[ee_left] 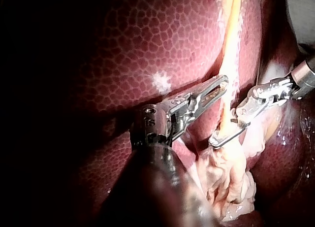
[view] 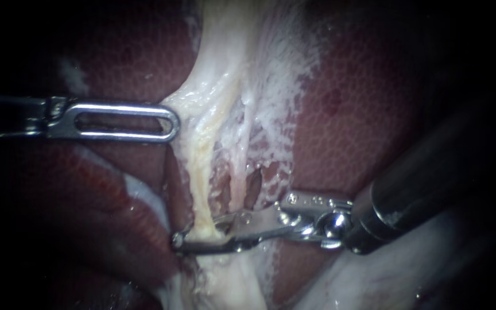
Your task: Going back first clip left tube
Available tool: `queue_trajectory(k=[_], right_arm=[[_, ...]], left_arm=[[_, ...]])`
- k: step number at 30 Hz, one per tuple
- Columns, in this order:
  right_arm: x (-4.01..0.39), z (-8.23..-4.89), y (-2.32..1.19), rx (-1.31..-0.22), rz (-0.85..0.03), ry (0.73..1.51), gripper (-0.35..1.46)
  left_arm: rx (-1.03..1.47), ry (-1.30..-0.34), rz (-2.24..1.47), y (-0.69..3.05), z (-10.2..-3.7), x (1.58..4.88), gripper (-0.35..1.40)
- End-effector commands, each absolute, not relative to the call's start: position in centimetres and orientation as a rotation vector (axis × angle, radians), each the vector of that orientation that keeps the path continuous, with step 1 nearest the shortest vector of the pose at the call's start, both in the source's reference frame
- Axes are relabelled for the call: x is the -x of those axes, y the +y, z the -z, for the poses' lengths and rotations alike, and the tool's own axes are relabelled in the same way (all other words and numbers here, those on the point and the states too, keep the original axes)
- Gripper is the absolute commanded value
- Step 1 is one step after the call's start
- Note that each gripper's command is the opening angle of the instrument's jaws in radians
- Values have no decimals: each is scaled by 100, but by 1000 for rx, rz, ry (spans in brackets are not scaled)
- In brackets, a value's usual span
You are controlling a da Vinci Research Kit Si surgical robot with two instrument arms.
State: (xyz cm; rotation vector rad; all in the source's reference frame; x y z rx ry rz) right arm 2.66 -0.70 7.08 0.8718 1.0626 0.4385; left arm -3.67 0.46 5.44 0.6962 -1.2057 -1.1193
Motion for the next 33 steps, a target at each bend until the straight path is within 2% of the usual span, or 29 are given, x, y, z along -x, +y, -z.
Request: queue_trajectory(k=[1, 17, 19, 20, 22, 26, 33], right_arm=[[-265, -708, -70, -872, -438, 1062, -35], [-265, -708, -71, -872, -438, 1062, -35], [-266, -707, -70, -872, -438, 1063, -6], [-266, -707, -69, -872, -438, 1060, 16], [-268, -706, -67, -861, -422, 1075, 32], [-269, -702, -63, -853, -408, 1116, 46], [-268, -694, -54, -813, -340, 1167, 52]], left_arm=[[-696, -1206, 1119, 47, -544, 367, -35], [-696, -1206, 1119, 46, -544, 367, -35], [-696, -1206, 1119, 46, -544, 367, -35], [-695, -1206, 1119, 46, -544, 367, -35], [-695, -1206, 1119, 46, -544, 367, -35], [-695, -1206, 1119, 46, -545, 367, -35], [-695, -1206, 1119, 46, -545, 367, -35]])
